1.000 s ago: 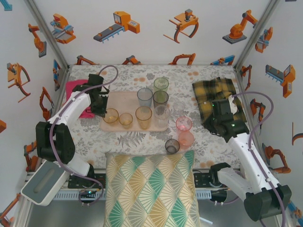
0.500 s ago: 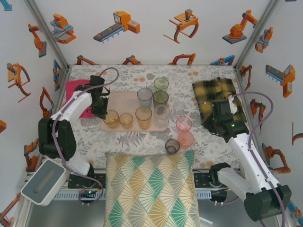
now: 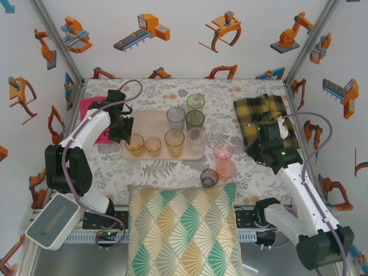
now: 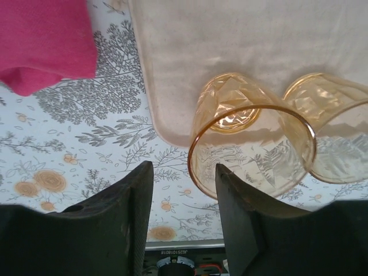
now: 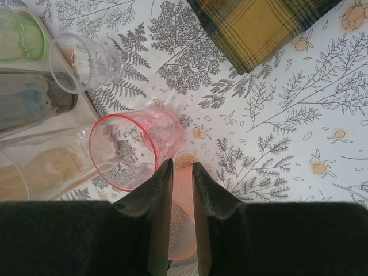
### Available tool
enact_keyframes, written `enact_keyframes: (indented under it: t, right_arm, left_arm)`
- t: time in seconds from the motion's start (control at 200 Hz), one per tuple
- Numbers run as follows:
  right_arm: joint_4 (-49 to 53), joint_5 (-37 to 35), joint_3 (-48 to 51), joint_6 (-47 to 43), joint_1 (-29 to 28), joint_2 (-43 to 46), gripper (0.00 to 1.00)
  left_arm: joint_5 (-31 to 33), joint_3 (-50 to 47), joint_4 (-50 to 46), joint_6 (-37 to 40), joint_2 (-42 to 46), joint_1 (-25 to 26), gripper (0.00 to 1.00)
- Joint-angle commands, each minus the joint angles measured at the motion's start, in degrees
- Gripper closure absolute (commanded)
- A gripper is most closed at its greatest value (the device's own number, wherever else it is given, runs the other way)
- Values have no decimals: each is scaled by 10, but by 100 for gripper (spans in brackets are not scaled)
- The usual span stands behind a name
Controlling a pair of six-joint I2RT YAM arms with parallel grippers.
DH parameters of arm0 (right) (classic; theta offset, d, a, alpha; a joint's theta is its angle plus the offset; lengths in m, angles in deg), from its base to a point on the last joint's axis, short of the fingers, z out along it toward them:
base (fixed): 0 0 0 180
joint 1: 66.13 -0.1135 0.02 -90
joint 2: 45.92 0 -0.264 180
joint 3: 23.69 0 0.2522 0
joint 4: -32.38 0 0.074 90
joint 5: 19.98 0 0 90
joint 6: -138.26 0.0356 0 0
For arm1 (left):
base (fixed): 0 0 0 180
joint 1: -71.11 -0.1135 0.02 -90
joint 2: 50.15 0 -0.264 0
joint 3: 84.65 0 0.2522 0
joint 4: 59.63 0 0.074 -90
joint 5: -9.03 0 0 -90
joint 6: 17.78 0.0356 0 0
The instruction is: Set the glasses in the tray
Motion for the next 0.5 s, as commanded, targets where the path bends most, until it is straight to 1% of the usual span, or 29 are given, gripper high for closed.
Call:
enact_keyframes:
  t: [0.0,0.05,0.095,0.165,0.21,0.3,0.406,0.496]
  right_arm:
    - [-6,-4,6,-5,3,4,76]
    - [-6,-5,5,-5,3,3,76]
    - [-6,-5,6,-6,3,3,76]
    - [-6,-6,6,-6,3,3,76]
    - [-6,-6,7,-6,3,3,76]
    - [5,-14,8,6,6,1,76]
    - [10,-6,15,16,17,8,76]
    - [24,-6,12,16,28,18,76]
  left_arm:
    - [13,47,-36,17,55,1,48]
    - [18,63,-42,23,71,9,46]
    - [30,78,-44,28,88,26,46]
    - [52,105,-48,42,103,70,43]
    - [53,120,-51,52,110,104,40]
    - [13,144,-52,60,117,166,34]
    - [-48,184,-72,54,84,236,32]
    - [-65,207,-73,57,48,298,30]
